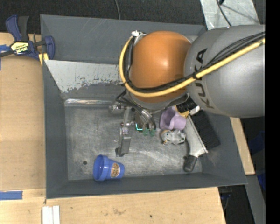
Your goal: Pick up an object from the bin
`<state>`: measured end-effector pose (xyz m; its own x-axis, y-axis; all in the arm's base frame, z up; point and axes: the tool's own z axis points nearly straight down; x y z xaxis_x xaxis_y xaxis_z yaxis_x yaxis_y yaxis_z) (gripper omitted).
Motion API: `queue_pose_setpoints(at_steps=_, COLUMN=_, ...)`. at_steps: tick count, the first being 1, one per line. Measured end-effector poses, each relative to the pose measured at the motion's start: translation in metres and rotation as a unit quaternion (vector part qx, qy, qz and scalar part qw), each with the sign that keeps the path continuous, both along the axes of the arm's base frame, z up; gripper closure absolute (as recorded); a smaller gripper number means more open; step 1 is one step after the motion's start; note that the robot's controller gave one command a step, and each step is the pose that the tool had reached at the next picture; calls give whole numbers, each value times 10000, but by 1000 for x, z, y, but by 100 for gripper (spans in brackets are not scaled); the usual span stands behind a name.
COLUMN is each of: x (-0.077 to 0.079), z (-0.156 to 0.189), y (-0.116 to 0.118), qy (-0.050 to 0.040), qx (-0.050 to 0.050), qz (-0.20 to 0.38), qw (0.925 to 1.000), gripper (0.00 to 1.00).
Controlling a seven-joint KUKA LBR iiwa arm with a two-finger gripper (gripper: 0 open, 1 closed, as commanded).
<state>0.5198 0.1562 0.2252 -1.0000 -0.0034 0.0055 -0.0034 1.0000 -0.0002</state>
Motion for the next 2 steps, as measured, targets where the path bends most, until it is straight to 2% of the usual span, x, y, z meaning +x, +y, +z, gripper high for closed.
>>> queue_pose_setpoints(at_steps=1, x=2, z=4, y=-1, qy=-39, qx=6, qz=-14, qw=10000, gripper=0)
queue_pose_setpoints(at_steps=2, x=2, z=-36, y=-2, qy=-57, qx=7, qz=514, qw=9987, gripper=0)
